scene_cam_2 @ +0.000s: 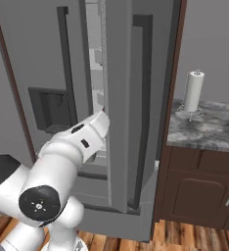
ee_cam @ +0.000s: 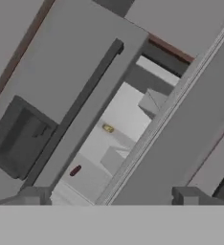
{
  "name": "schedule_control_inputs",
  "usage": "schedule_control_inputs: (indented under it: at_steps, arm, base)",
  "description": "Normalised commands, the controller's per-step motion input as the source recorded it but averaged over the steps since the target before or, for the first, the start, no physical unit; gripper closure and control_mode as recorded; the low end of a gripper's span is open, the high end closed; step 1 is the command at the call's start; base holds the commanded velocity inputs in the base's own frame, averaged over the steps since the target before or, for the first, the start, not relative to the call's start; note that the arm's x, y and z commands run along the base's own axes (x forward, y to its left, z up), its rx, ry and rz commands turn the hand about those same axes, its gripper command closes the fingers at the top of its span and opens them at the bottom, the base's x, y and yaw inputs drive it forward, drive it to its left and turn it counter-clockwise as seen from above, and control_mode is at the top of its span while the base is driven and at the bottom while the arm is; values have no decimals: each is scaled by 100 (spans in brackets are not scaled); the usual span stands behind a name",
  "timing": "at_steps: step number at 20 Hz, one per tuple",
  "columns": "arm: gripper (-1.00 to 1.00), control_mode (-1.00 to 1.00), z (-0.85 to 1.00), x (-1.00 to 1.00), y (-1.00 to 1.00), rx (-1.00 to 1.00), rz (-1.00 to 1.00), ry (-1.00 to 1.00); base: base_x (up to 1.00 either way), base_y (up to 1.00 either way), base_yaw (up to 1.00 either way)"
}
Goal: Retrieve the sausage and cheese from the fridge and place them on the cutting board on the counter.
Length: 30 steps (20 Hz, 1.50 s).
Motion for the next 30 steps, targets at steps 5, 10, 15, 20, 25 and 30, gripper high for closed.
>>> schedule_control_inputs:
  at_steps: [5, 10, 15, 20, 25, 30]
  arm:
    - [-100, -100, -23, 63, 100, -32, -38, 0]
    - [-100, -100, -2, 57, 98, -26, -36, 7]
    - [-100, -100, 0, 78, 53, -33, -27, 22]
    - [-100, -100, 0, 83, 0, -3, -16, 6]
    - [-100, -100, 3, 95, -7, -4, -17, 8]
    - [-100, -100, 31, 46, -13, -2, -15, 1]
  base:
    - [0, 0, 0]
    - [0, 0, 0]
    - [0, 0, 0]
    - [0, 0, 0]
    - [0, 0, 0]
    - [0, 0, 0]
